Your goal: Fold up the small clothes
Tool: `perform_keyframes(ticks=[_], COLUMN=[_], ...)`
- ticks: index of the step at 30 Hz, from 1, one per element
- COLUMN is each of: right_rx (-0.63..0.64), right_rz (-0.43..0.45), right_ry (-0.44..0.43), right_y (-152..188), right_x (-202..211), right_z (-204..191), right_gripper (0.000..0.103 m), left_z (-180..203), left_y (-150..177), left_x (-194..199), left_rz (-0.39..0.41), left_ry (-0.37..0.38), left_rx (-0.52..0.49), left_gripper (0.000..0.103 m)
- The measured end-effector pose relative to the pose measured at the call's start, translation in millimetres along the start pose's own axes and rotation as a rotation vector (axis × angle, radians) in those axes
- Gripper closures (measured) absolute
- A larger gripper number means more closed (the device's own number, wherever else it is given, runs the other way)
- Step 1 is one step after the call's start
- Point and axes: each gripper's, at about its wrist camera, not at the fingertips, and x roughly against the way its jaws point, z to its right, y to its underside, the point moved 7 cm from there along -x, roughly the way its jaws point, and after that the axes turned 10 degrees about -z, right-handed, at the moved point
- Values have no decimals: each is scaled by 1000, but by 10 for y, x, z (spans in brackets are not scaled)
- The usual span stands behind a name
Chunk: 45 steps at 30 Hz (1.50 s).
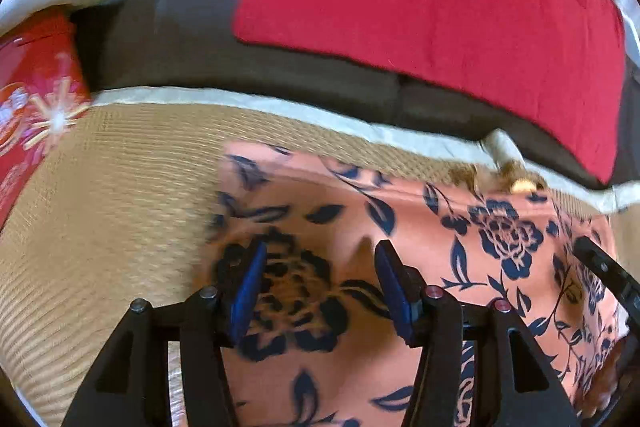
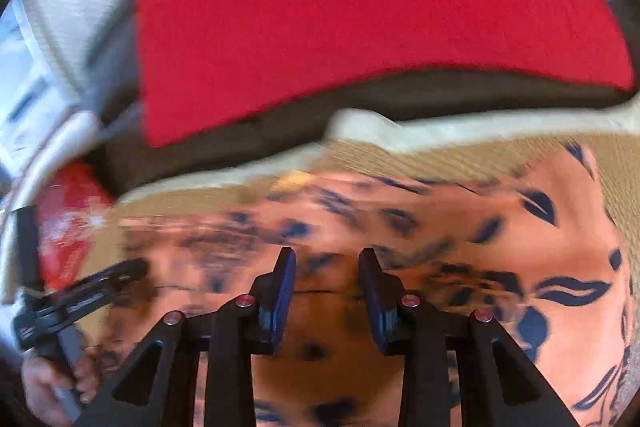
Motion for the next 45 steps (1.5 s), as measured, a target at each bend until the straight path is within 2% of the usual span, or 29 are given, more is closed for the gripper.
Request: perform_keyframes(ticks=[2,4,5,7,8,10,11,13,16,18,22,24,26,29,32,35,37,39,41,43,45], right_rx=[44,61,63,79,70,50,44,22,-36,-73,-190,-251,-292,-337,-364,-358,-341,-347,-378,-362,-331], right_rz=[14,-57,-128,-115,-107,-75,-57,-39,-3,18,62,73,63,1,21,112,139,106,3,14,38], right_ry=[-5,-14,14,52,36,-14,-1,46,105,168,200,165,90,51,32,14,20,9,17,54,21], right_y=[-1,81,165,186,156,128,127,166,204,207,199,211,222,280,234,70,-15,-74,-19,-32,-87], right_x=[7,-165,-357,-344,-263,-131,-41,142,369,483,727,817,804,623,671,837,898,730,421,431,557], right_z=[-202,-334,-355,-404,-452,-487,-465,-361,-65,193,772,1043,1200,1395,1490,1485,1474,1494,1541,1497,1319], right_gripper=[68,67,66,67,67,67,67,67,67,67,66,65,65,65,65,66,66,66,65,65,65], left_z=[-134,-228,-338,-441,-473,-588,-645,-771,-921,-1051,-1010,-908,-826,-704,-643,-633,-652,-702,-743,-783,-834], left_y=[44,106,161,203,192,190,197,269,457,620,760,793,798,819,794,758,752,773,813,847,894], left_x=[54,-4,-72,-55,-11,145,202,302,344,441,472,443,347,274,306,338,333,313,325,375,438], left_rz=[7,-21,-50,-63,-48,-10,-4,6,-22,-29,-39,-51,-69,-76,-53,-41,-53,-67,-73,-64,-49], left_ry=[-63,-108,-119,-58,-36,-55,-62,-22,36,43,49,68,69,20,-6,0,3,18,38,50,60], left_rx=[11,0,2,50,71,79,91,135,187,200,171,136,97,30,3,12,26,51,79,102,127], left_gripper=[46,46,46,46,46,46,46,45,40,38,35,34,34,34,34,34,34,34,34,34,34])
